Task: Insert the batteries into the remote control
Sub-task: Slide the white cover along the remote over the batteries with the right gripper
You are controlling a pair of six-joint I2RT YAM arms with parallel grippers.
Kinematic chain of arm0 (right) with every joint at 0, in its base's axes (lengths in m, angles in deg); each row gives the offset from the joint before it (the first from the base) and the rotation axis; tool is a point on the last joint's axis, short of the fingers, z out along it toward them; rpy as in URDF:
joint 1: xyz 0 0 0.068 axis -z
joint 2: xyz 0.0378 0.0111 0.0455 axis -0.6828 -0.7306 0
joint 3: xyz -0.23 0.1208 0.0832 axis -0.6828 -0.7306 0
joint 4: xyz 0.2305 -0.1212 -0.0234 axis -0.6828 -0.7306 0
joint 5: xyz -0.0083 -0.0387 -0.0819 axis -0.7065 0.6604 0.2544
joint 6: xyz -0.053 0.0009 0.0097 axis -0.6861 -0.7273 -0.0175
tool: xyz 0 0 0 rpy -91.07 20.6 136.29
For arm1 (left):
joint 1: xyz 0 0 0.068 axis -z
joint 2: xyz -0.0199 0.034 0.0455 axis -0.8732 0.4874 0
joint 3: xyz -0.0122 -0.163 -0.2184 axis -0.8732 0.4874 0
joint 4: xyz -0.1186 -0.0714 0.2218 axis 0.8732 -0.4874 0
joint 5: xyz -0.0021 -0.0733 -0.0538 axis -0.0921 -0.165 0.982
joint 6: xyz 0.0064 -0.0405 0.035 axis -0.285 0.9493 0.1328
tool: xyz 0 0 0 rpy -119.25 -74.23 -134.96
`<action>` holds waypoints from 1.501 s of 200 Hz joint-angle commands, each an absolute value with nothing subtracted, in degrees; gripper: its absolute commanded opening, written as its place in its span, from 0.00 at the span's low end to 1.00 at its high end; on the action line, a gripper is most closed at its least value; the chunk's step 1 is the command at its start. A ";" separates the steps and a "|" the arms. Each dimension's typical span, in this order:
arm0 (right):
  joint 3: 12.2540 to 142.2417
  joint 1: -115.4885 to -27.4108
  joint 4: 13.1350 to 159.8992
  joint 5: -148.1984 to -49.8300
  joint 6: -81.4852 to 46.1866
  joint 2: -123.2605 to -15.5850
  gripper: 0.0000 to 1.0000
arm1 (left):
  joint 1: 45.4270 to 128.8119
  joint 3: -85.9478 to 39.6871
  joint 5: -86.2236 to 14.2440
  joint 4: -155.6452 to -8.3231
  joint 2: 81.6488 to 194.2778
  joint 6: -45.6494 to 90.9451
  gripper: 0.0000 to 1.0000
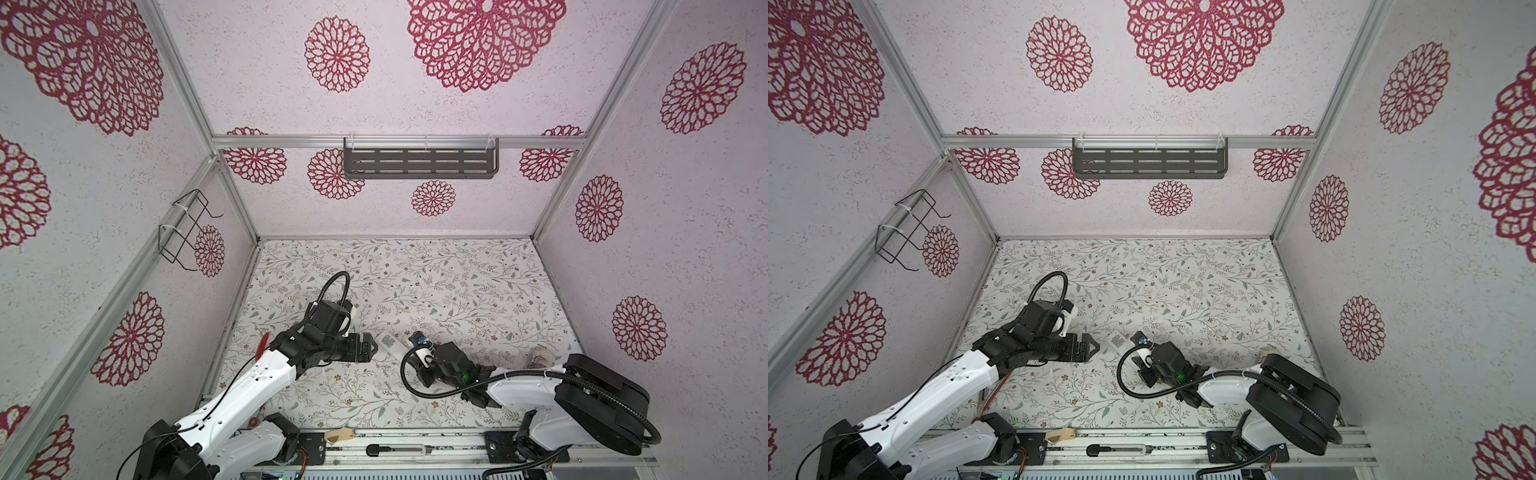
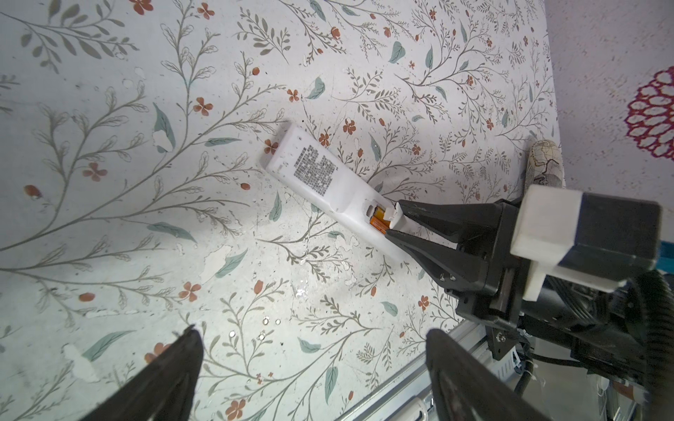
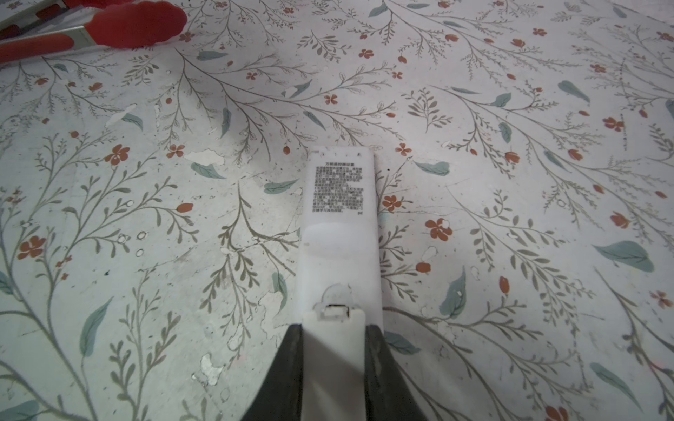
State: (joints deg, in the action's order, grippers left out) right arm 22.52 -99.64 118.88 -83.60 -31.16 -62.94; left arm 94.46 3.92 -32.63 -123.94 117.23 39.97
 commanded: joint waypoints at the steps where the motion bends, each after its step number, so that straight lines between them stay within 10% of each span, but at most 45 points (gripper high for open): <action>1: 22.26 -99.84 120.17 -83.75 -32.71 -63.16 0.16 | 94.89 3.43 -33.23 -123.93 116.45 39.10 0.97; 208: 24.17 -98.97 113.47 -83.45 -31.81 -55.81 0.49 | 94.76 3.17 -33.58 -123.73 117.19 38.85 0.97; 300: 34.22 -93.60 99.55 -96.80 -28.16 -61.02 0.19 | 94.78 3.10 -31.14 -123.37 116.07 39.09 0.97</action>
State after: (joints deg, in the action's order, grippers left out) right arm 31.57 -93.87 103.67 -92.73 -29.24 -58.77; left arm 94.46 3.92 -32.56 -123.79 117.21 39.82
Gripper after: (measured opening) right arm 0.213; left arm 0.973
